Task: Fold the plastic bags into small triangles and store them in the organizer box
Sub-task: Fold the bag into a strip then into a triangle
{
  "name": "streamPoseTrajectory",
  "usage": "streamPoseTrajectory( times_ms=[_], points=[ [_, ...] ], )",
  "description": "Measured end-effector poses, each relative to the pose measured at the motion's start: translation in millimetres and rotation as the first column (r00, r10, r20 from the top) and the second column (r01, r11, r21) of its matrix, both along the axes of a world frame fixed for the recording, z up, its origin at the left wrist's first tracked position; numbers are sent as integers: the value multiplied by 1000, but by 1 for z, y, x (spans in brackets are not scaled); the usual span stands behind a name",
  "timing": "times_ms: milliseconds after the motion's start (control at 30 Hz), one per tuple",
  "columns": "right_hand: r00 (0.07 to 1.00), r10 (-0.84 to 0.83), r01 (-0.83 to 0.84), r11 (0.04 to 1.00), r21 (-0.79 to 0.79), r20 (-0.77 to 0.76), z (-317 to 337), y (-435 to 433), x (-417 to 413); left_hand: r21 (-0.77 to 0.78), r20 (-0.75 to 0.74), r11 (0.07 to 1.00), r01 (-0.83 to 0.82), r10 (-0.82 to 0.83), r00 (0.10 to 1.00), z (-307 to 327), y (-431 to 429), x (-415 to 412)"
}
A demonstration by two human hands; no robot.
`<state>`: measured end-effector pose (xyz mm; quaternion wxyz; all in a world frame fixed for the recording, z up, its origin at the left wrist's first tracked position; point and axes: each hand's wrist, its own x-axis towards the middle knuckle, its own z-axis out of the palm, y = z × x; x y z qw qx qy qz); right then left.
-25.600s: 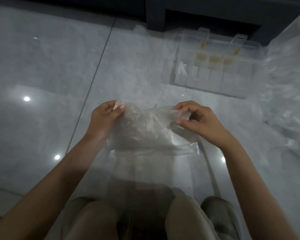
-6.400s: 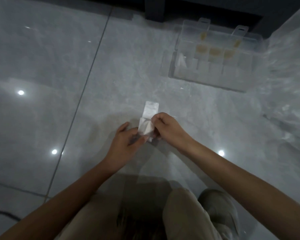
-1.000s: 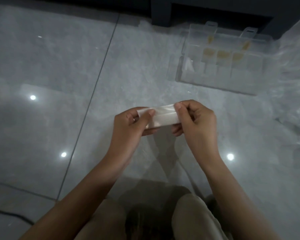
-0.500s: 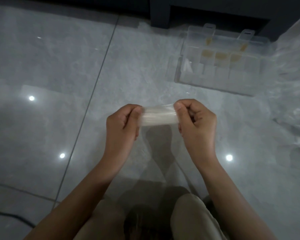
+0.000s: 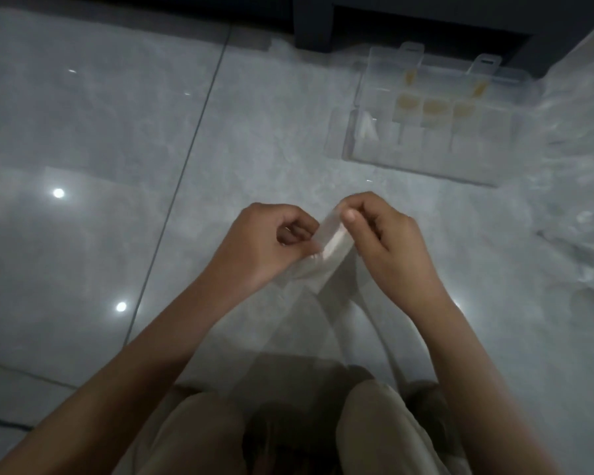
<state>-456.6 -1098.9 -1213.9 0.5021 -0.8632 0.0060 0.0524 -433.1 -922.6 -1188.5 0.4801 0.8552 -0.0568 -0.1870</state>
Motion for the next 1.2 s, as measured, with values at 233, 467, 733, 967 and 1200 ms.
streamPoseTrajectory(
  times_ms=[233,467,733,967,1200],
  points=[
    [965,-4,107,918,382,-261,-3,12,-7,-208,-72,967,-147,135,988,-4,1,-5],
    [970,69,72,832,551,-232,7,10,-3,-335,-84,933,-131,108,991,-5,5,-6],
    [977,138,-20,816,577,-161,11,3,-5,-333,-34,941,-62,54,998,2,4,-5],
    [999,-17,-6,872,490,42,9,11,-3,-372,-522,867,-330,99,847,15,-4,-11],
    [998,25,-51,888,456,64,5,11,1,-374,-486,891,-257,47,873,14,1,-10]
  ],
)
